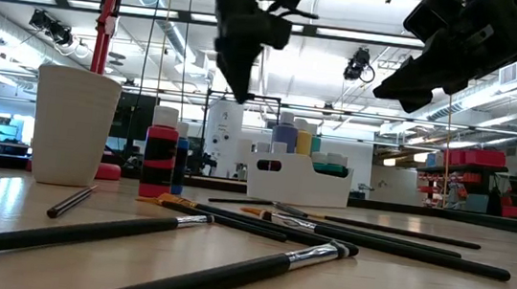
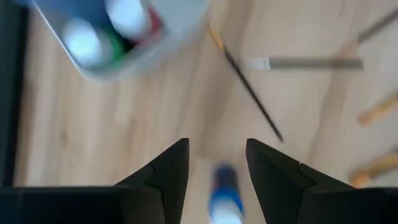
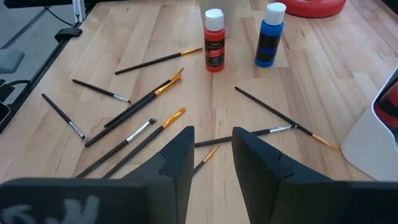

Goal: Pick & Place Paint Supplies
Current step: Put the small dark blue paint bottle into the white bin

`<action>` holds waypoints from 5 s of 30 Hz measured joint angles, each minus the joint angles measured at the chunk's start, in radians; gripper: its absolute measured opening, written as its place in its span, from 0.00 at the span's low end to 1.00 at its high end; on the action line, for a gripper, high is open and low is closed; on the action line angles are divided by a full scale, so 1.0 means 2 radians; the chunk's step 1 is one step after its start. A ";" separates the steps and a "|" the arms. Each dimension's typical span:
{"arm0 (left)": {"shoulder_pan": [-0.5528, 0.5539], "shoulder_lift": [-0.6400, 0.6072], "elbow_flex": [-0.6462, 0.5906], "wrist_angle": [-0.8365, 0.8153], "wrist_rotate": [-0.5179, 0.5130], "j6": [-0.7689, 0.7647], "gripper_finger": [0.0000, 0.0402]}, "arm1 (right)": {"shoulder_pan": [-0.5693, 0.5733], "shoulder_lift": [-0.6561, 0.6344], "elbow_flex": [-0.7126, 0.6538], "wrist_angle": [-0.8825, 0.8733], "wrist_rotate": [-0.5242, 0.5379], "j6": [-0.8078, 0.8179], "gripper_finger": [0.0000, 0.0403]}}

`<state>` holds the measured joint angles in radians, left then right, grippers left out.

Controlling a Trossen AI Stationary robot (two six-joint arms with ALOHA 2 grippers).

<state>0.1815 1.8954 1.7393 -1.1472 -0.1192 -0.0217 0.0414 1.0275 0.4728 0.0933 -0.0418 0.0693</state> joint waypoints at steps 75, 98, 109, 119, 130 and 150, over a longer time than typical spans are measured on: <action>-0.007 0.001 -0.087 -0.058 0.006 0.059 0.56 | 0.000 0.000 0.000 -0.002 0.000 0.000 0.28; -0.005 0.001 -0.087 -0.055 0.027 0.044 0.56 | 0.000 0.000 0.000 -0.002 0.000 0.000 0.28; -0.009 0.001 -0.091 -0.051 0.027 0.033 0.56 | 0.000 0.000 0.000 -0.002 0.000 0.000 0.28; -0.015 0.001 -0.154 -0.022 0.022 0.045 0.55 | 0.000 0.000 0.000 -0.002 0.000 0.000 0.28; -0.020 0.001 -0.154 -0.015 0.003 0.040 0.47 | 0.000 0.000 0.000 -0.002 0.000 -0.003 0.28; -0.035 0.001 -0.110 -0.029 -0.001 0.056 0.48 | 0.000 0.000 0.000 -0.002 0.000 -0.001 0.28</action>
<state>0.1108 1.8980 1.5185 -1.2043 -0.1205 0.0893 0.0414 1.0275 0.4725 0.0902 -0.0422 0.0673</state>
